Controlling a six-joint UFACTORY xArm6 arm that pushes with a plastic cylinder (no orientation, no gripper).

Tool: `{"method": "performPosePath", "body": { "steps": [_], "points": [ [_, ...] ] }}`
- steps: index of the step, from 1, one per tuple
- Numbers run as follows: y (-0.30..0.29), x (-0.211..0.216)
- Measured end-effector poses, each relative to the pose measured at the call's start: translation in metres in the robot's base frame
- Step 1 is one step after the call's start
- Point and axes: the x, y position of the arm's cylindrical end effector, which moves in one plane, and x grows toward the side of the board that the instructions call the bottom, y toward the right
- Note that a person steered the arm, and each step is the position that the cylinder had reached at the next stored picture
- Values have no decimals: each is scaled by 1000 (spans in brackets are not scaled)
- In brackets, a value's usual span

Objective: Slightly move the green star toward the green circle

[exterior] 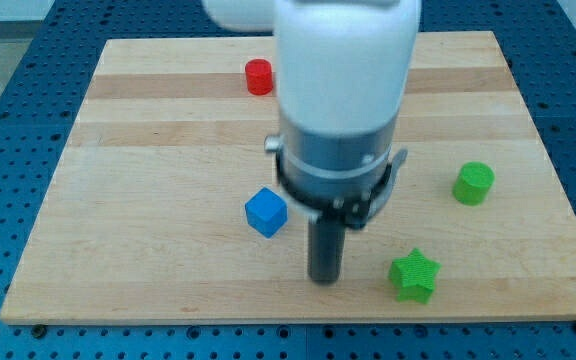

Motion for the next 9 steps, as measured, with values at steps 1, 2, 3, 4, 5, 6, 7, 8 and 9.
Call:
{"method": "performPosePath", "body": {
  "steps": [1,2,3,4,5,6,7,8,9],
  "points": [
    [0,15],
    [14,15],
    [72,15],
    [107,15],
    [107,13],
    [102,5],
    [103,3],
    [114,3],
    [123,-1]
  ]
}}
